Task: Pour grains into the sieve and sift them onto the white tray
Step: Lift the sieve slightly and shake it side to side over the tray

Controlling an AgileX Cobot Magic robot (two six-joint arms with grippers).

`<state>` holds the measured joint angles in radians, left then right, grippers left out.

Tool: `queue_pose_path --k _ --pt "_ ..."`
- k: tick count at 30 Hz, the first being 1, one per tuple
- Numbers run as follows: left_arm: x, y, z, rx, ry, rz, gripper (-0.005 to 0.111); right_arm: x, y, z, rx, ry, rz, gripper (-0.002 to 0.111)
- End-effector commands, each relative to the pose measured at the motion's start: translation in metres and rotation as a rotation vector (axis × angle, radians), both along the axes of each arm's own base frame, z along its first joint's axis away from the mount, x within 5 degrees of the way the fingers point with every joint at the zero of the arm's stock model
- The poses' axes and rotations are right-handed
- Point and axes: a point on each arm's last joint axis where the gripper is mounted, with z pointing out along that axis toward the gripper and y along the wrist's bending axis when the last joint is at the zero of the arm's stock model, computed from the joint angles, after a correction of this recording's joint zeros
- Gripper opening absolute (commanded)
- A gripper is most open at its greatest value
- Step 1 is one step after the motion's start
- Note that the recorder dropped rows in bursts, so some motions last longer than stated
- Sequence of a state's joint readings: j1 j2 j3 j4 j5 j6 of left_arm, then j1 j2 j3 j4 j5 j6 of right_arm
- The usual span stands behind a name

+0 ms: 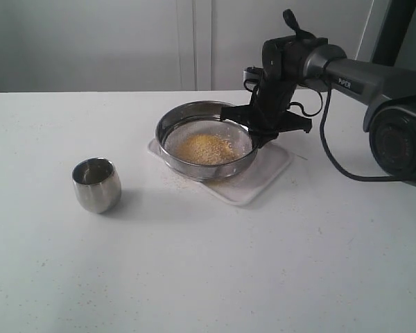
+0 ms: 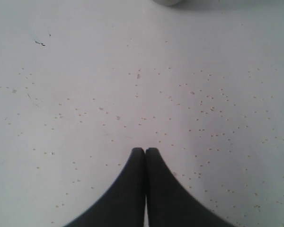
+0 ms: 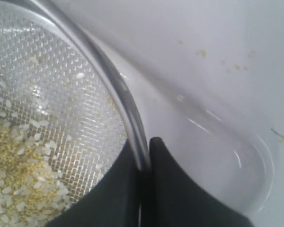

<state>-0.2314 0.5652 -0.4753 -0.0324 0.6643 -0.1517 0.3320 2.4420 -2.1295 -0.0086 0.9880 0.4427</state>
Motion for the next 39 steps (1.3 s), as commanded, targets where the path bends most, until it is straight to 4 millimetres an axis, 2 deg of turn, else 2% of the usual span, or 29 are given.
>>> queue_pose_path --k 1,5,9,12,15,17,22,24,27,28,29,31,32,34,35,36,37,39 --pt "-0.002 0.0 -0.002 -0.005 0.013 0.0 0.0 0.001 -0.006 0.025 0.033 -0.049 -0.046 0.0" --pt "-0.002 0.0 -0.002 -0.005 0.013 0.0 0.0 -0.003 -0.017 0.043 0.013 -0.039 -0.047 0.0" --pt "-0.002 0.0 -0.002 -0.005 0.013 0.0 0.0 -0.005 -0.038 0.052 -0.019 0.004 -0.063 0.0" --pt "-0.002 0.0 -0.002 -0.005 0.013 0.0 0.0 -0.005 -0.045 0.05 0.014 0.029 -0.12 0.0" --pt "-0.002 0.0 -0.002 -0.005 0.013 0.0 0.0 -0.006 -0.026 0.049 0.113 0.01 -0.098 0.0" --pt "-0.002 0.0 -0.002 -0.005 0.013 0.0 0.0 -0.003 -0.022 0.049 0.091 -0.034 -0.066 0.0" --pt "-0.002 0.0 -0.002 -0.004 0.013 -0.002 0.0 -0.002 -0.05 0.045 0.001 0.008 -0.233 0.0" --pt "-0.002 0.0 -0.002 -0.004 0.013 -0.002 0.0 -0.003 -0.045 0.045 0.035 0.024 -0.234 0.0" --pt "-0.002 0.0 -0.002 -0.004 0.013 -0.002 0.0 -0.007 -0.012 0.047 0.058 -0.034 -0.061 0.0" --pt "-0.002 0.0 -0.002 -0.004 0.013 -0.002 0.0 -0.007 -0.01 0.048 0.026 -0.058 -0.042 0.0" --pt "-0.002 0.0 -0.002 -0.004 0.013 -0.002 0.0 -0.006 -0.012 0.047 0.002 -0.065 -0.066 0.0" --pt "-0.002 0.0 -0.002 -0.004 0.013 -0.002 0.0 -0.004 -0.032 0.038 -0.049 -0.011 -0.199 0.0" --pt "-0.002 0.0 -0.002 -0.004 0.013 -0.002 0.0 -0.006 -0.03 0.035 -0.002 0.032 -0.231 0.0" --pt "-0.002 0.0 -0.002 -0.004 0.013 -0.002 0.0 -0.011 -0.003 0.039 0.025 -0.002 -0.066 0.0" --pt "-0.002 0.0 -0.002 -0.004 0.013 -0.002 0.0 -0.011 -0.002 0.04 -0.062 -0.049 -0.024 0.0" --pt "-0.002 0.0 -0.002 -0.004 0.013 -0.002 0.0 -0.008 -0.01 0.04 -0.123 -0.067 -0.102 0.0" --pt "-0.002 0.0 -0.002 -0.004 0.013 -0.002 0.0 -0.007 -0.022 0.036 -0.131 -0.04 -0.184 0.0" --pt "-0.002 0.0 -0.002 -0.004 0.013 -0.002 0.0 -0.009 -0.014 0.034 -0.028 0.007 -0.178 0.0"
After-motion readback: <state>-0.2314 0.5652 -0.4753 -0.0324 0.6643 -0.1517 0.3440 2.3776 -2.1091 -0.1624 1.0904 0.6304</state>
